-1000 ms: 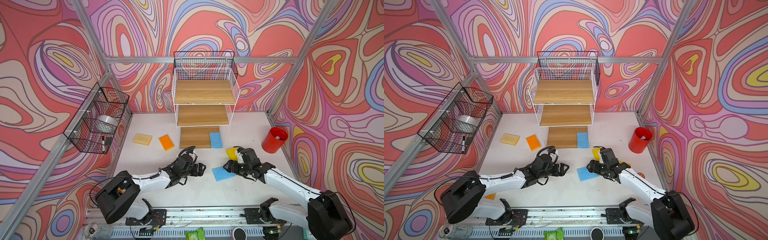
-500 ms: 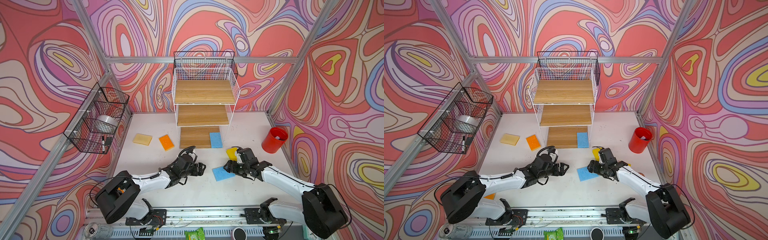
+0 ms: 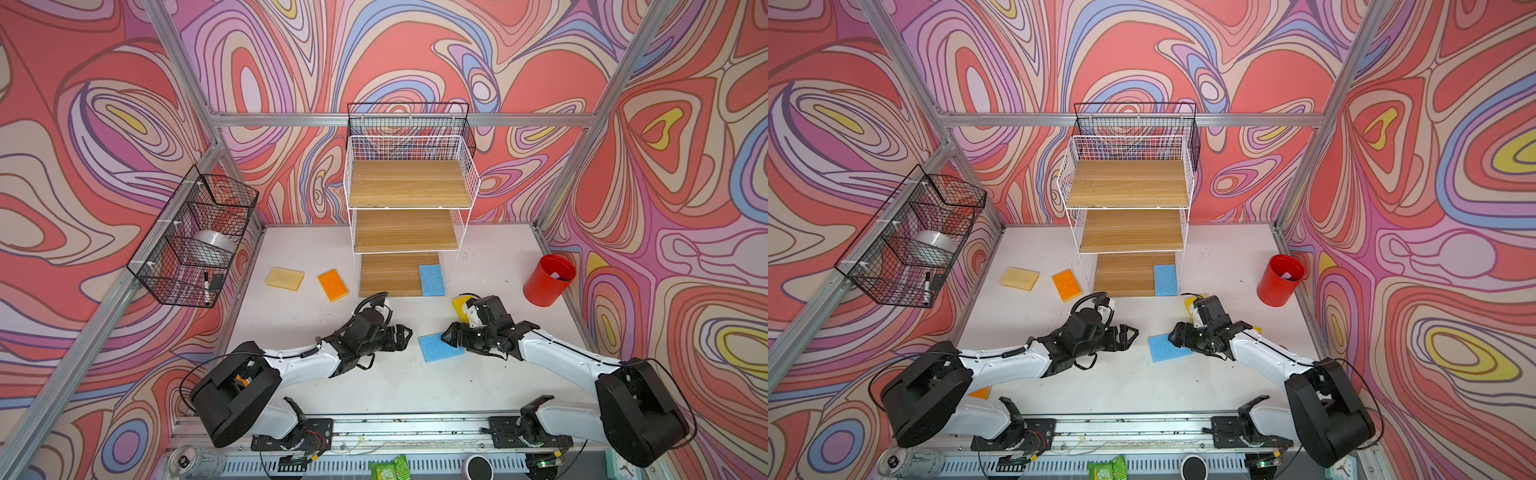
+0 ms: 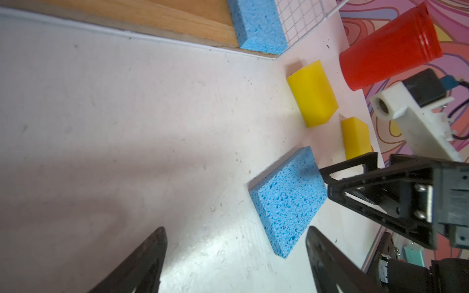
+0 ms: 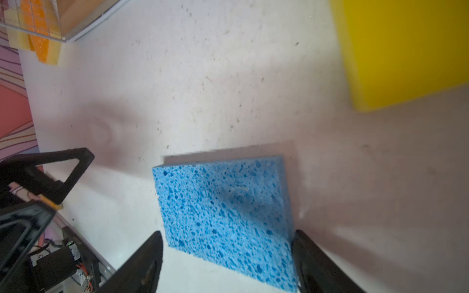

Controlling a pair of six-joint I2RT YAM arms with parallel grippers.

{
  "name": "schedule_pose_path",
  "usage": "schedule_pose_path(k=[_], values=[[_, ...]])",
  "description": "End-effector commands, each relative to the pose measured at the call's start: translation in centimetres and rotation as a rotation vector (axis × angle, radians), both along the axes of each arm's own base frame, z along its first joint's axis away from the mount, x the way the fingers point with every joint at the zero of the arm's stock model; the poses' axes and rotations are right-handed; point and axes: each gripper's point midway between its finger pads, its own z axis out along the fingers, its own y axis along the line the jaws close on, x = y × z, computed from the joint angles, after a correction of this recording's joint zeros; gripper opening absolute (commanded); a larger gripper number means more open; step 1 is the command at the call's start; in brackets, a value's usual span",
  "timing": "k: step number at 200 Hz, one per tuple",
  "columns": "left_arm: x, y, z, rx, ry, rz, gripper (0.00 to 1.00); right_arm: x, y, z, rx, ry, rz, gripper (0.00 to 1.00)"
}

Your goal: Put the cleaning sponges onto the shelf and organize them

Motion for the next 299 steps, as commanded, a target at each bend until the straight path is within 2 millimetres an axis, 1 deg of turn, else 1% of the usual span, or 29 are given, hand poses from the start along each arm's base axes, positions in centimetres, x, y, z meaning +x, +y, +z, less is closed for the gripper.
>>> schedule_pose_path(k=[1, 30, 72, 89, 111, 129, 143, 166, 173, 181, 206, 222, 232, 270, 299], values=[[0.1, 0.4, -0.2, -0.067, 0.043, 0.027, 0.86, -1.2, 2.4, 0.0, 0.048, 0.028, 0.089, 0.82], [-0.1, 1.6, -0.2, -0.005, 0.022, 0.032, 0.84, -2.3, 4.9, -0.5, 0.049, 0.049, 0.153, 0.82], [-0.9, 4.5, 0.6, 0.086, -0.026, 0.078, 0.82, -2.2, 8.0, 0.2, 0.09, 0.026, 0.232, 0.82], [-1.3, 5.4, 0.7, 0.1, -0.036, 0.096, 0.82, -2.2, 9.3, 0.3, 0.089, 0.018, 0.268, 0.82], [-1.8, 6.1, 0.1, 0.123, -0.023, 0.101, 0.82, -2.2, 11.1, 0.2, 0.095, 0.006, 0.295, 0.82], [-2.2, 6.5, -0.8, 0.146, 0.003, 0.103, 0.8, -2.7, 12.9, 0.1, 0.1, -0.005, 0.329, 0.81], [-2.6, 6.9, -1.4, 0.154, 0.019, 0.114, 0.78, -3.0, 14.0, 0.0, 0.099, -0.014, 0.343, 0.81], [-2.8, 7.7, -1.4, 0.149, 0.01, 0.145, 0.75, -3.4, 15.2, 0.3, 0.114, -0.033, 0.36, 0.81], [-2.9, 7.8, -1.4, 0.15, 0.007, 0.146, 0.73, -3.5, 15.5, 0.5, 0.121, -0.039, 0.368, 0.81], [-2.9, 7.8, -1.2, 0.149, 0.004, 0.143, 0.7, -3.6, 15.7, 0.7, 0.122, -0.043, 0.37, 0.81], [-2.7, 7.2, -0.9, 0.135, 0.004, 0.13, 0.54, -3.4, 15.3, 1.4, 0.107, -0.07, 0.363, 0.81], [-2.4, 6.6, -0.8, 0.123, 0.014, 0.122, 0.41, -3.2, 14.8, 2.5, 0.101, -0.107, 0.357, 0.81], [-2.3, 6.2, -0.9, 0.116, 0.022, 0.115, 0.36, -3.2, 14.5, 3.1, 0.094, -0.126, 0.352, 0.81], [-1.4, 5.0, -0.9, 0.089, 0.038, 0.116, 0.35, -3.0, 12.7, 5.5, 0.082, -0.21, 0.303, 0.8], [-0.7, 4.0, -0.6, 0.072, 0.049, 0.111, 0.39, -2.9, 11.3, 6.6, 0.057, -0.256, 0.273, 0.8]])
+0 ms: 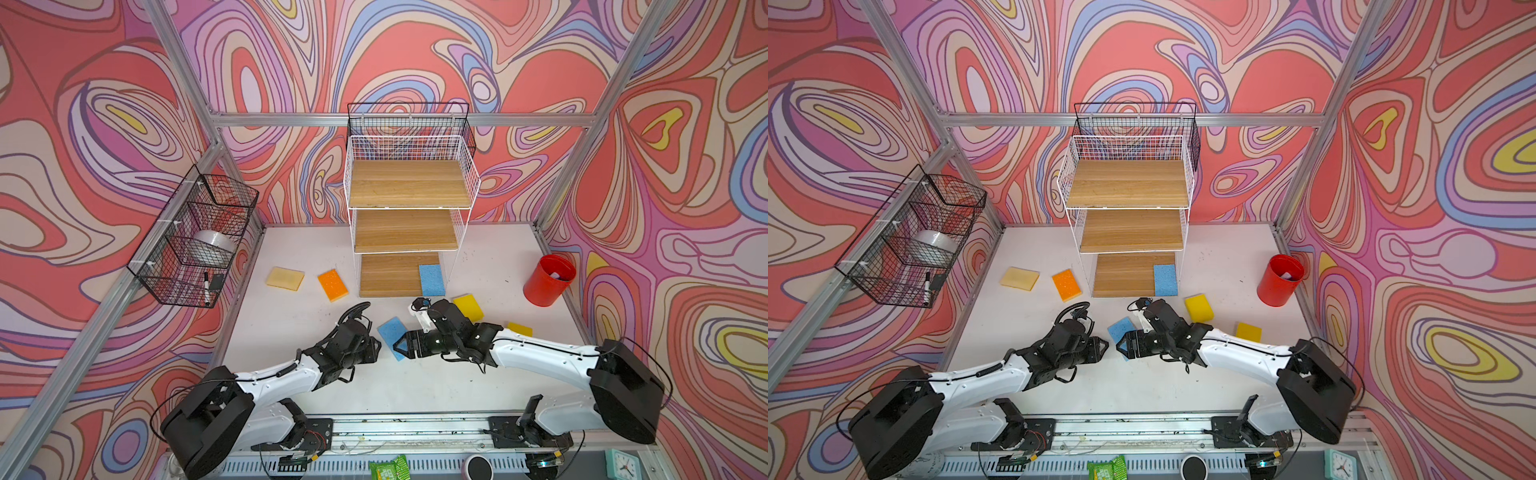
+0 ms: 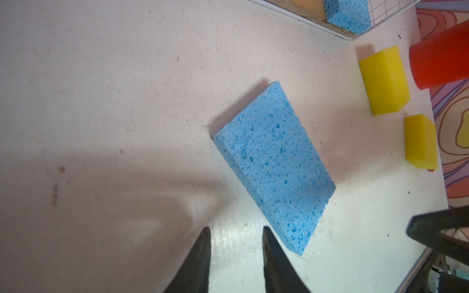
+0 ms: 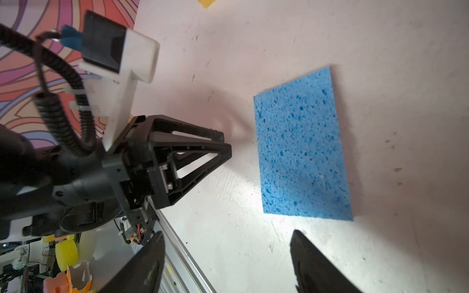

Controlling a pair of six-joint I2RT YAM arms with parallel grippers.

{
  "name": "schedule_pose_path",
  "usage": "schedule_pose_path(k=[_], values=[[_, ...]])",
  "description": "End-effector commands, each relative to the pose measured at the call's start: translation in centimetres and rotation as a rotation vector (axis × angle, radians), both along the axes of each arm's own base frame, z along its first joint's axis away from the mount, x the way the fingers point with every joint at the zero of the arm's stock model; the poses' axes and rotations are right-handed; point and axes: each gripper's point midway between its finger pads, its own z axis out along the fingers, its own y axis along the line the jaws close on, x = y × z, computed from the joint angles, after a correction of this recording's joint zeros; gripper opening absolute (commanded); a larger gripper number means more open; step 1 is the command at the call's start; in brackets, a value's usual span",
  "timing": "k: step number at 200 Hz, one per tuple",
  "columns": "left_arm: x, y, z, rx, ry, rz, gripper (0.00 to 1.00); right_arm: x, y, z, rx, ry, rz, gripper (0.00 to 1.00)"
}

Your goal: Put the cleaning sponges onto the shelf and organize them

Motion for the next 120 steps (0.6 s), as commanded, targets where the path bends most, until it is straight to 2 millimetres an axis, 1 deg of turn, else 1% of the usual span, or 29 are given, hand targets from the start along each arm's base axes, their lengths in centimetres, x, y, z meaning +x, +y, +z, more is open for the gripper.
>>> schedule_pose_path(k=[1, 18, 36, 72, 94, 120], values=[[1.3, -1.5, 1.4, -0.056, -0.013, 0.009, 0.4, 0.0, -2.1, -0.8, -0.074, -0.031, -0.044, 0.8], [1.5, -2.0, 1.0, -0.057, 0.006, 0.009, 0.4, 0.2, -2.8, -0.1, -0.087, -0.063, -0.065, 0.8], [1.5, -2.3, 0.4, -0.057, 0.025, 0.014, 0.4, 0.9, -4.0, 0.7, -0.102, -0.108, -0.111, 0.8], [1.8, -2.9, 0.4, -0.034, 0.016, 0.022, 0.41, 2.1, -6.1, 2.3, -0.09, -0.163, -0.18, 0.81], [1.8, -2.9, 0.1, -0.015, 0.029, 0.032, 0.43, 2.6, -7.2, 2.7, -0.097, -0.175, -0.21, 0.81], [1.7, -2.8, -0.4, 0.004, 0.034, 0.046, 0.44, 3.0, -8.2, 2.9, -0.097, -0.177, -0.233, 0.81]])
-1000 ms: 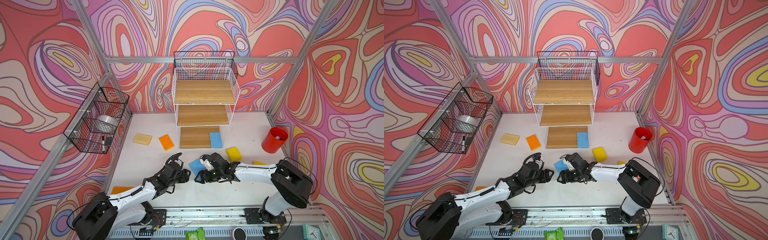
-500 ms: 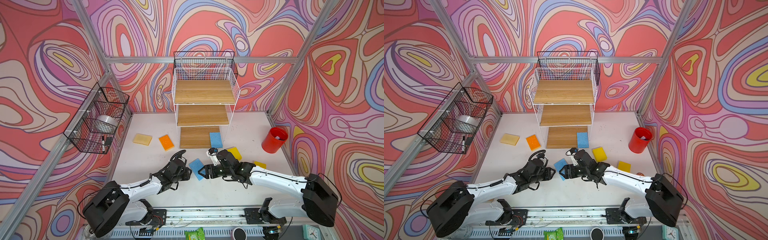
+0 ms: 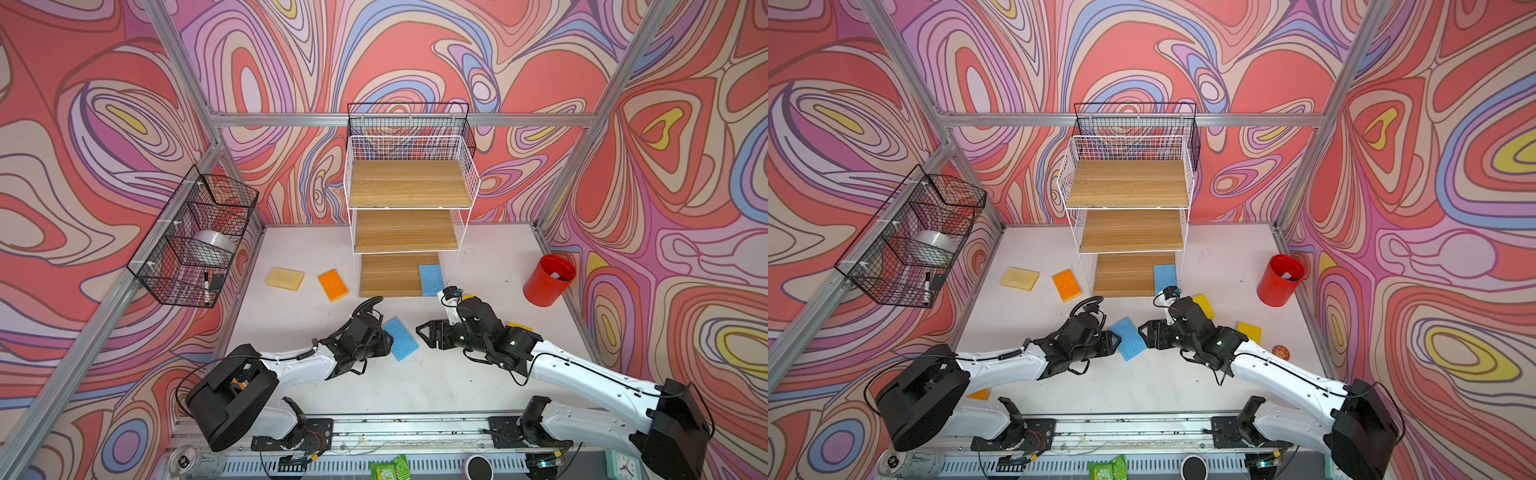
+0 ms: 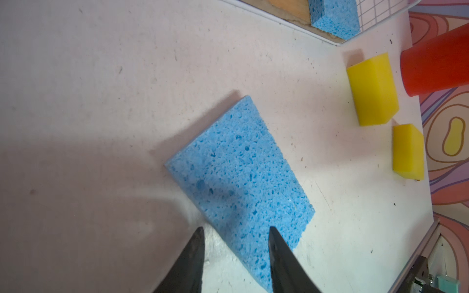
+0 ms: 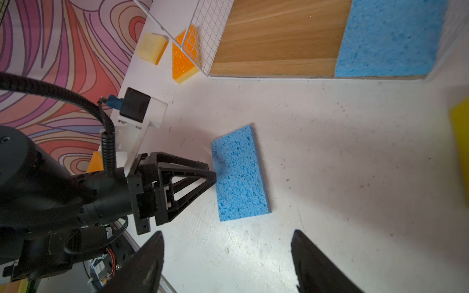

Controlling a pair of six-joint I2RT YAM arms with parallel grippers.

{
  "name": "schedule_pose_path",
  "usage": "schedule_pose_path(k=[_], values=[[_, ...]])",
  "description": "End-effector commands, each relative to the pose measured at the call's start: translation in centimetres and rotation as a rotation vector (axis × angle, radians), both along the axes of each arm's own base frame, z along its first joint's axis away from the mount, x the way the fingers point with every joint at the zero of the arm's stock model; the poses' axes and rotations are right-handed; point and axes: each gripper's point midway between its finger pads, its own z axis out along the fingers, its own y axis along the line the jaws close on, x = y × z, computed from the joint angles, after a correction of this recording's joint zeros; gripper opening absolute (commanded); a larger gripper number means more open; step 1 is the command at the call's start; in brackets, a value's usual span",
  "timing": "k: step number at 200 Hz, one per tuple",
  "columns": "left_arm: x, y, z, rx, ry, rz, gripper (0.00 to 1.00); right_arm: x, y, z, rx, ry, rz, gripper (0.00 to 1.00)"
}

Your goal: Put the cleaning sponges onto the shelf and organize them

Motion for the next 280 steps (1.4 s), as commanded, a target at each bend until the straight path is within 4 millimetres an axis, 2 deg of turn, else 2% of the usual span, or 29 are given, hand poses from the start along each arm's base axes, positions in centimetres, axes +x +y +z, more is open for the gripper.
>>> schedule_pose_path(k=[1, 26, 31, 139, 193, 280], values=[[0.4, 0.3, -0.4, 0.028, 0.008, 0.044, 0.44, 0.1, -1.6, -0.9, -0.043, 0.002, -0.028, 0.81], [0.0, 0.6, -1.3, 0.054, 0.034, 0.043, 0.43, 0.2, -2.0, -0.9, -0.039, 0.001, -0.041, 0.81], [0.7, -0.2, -0.2, 0.034, 0.013, 0.043, 0.43, 0.2, -2.1, -1.0, -0.039, 0.001, -0.042, 0.81], [0.3, -0.2, -1.3, 0.064, 0.054, 0.037, 0.39, 0.7, -2.6, -1.3, -0.055, 0.004, -0.049, 0.81], [0.1, 0.3, -1.0, 0.092, 0.053, 0.037, 0.45, 1.0, -2.6, -1.4, -0.055, 0.004, -0.048, 0.81], [0.1, -0.3, -1.4, 0.074, 0.066, 0.035, 0.32, 1.0, -3.0, -1.5, -0.061, 0.007, -0.054, 0.81]])
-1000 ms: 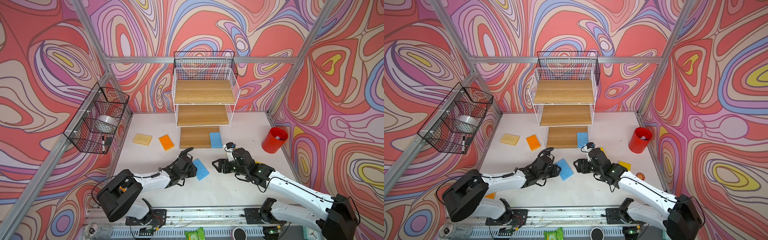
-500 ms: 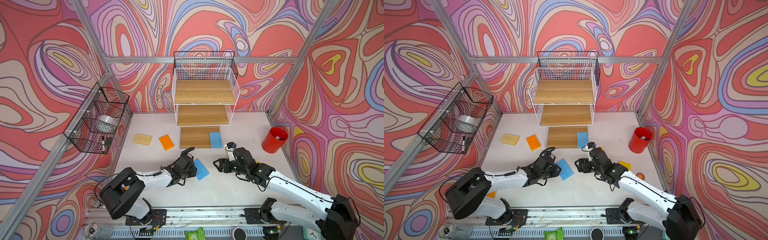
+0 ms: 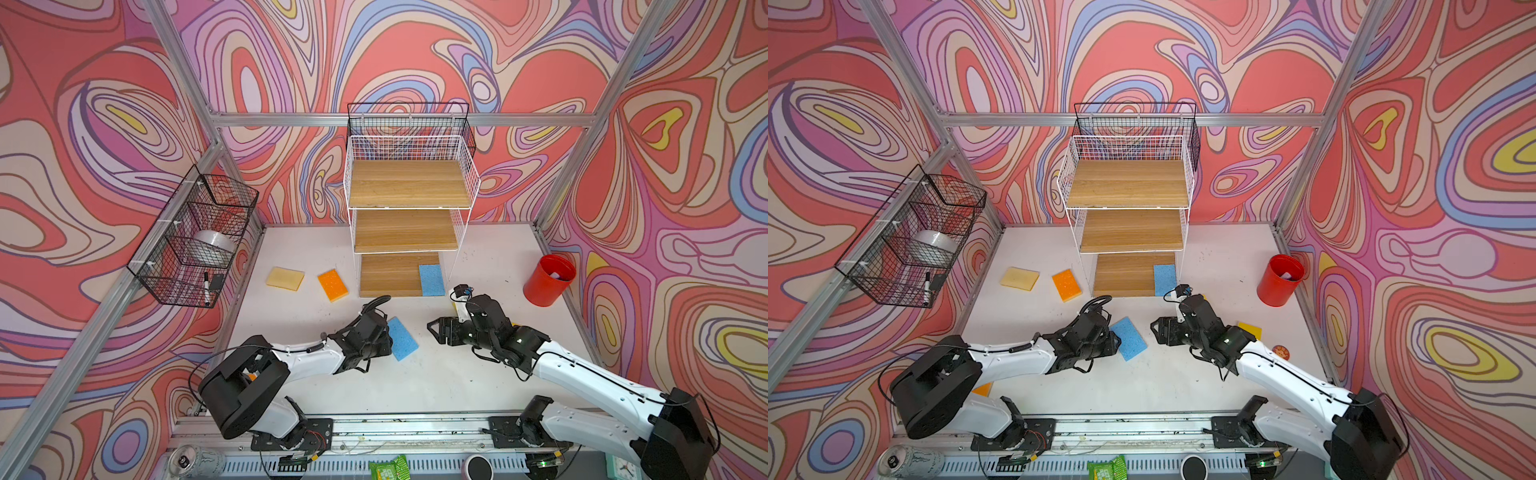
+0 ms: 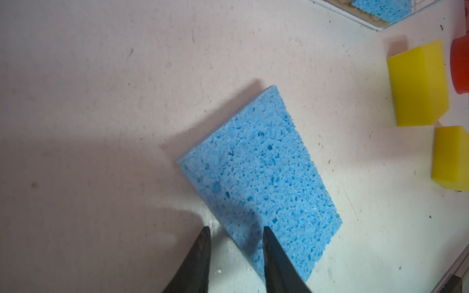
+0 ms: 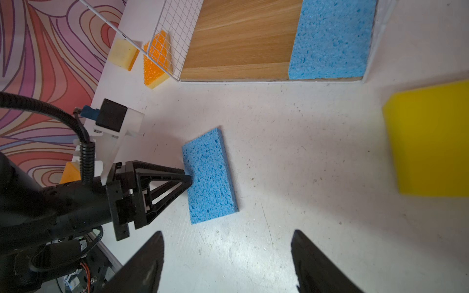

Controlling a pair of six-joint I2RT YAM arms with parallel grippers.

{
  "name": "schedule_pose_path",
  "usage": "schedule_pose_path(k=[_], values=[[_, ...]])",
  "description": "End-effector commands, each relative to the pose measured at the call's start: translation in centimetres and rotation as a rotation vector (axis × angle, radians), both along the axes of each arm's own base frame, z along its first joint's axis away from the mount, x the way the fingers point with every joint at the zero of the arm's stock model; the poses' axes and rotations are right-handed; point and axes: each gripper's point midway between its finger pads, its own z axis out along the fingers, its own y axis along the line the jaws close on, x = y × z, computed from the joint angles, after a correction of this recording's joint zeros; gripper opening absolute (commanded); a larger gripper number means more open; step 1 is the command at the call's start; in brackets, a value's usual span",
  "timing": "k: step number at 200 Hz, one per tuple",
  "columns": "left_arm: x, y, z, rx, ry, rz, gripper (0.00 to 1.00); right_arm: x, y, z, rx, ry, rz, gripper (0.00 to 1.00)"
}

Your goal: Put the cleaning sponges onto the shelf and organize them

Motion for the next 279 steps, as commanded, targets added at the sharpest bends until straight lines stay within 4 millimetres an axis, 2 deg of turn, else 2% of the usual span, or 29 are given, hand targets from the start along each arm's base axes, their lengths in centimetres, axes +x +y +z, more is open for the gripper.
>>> schedule_pose_path(k=[1, 43, 78, 105, 126, 141, 200, 222, 279], values=[[0.3, -0.5, 0.2, -0.01, 0.005, 0.013, 0.32, 0.0, -0.3, -0.2, -0.009, -0.004, -0.001, 0.81], [0.6, -0.8, -0.1, -0.008, 0.005, 0.016, 0.21, 0.0, -0.3, -0.3, -0.004, -0.001, -0.002, 0.81], [0.9, -1.2, -0.2, -0.02, 0.009, 0.015, 0.19, -0.1, -0.5, -0.4, -0.008, 0.0, -0.006, 0.81], [1.2, -1.3, 0.0, -0.017, 0.001, 0.019, 0.14, -0.2, -0.7, -0.5, -0.012, -0.001, -0.011, 0.81], [1.5, -1.4, 0.2, -0.011, -0.009, 0.021, 0.08, -0.1, -0.7, -0.5, -0.013, -0.001, -0.013, 0.81], [1.7, -1.5, 0.5, -0.006, -0.016, 0.019, 0.0, -0.1, -0.8, -0.4, -0.013, -0.004, -0.015, 0.81], [3.0, -1.7, 2.1, -0.005, -0.062, 0.002, 0.0, -0.2, -0.8, 0.4, 0.022, -0.008, -0.017, 0.81], [4.1, -1.3, 2.8, -0.025, -0.081, 0.004, 0.0, -0.3, -1.1, 0.8, 0.029, -0.015, -0.021, 0.81], [7.5, -2.8, 5.4, -0.082, -0.177, -0.125, 0.0, -0.4, -1.4, 0.5, 0.043, -0.008, -0.022, 0.81]])
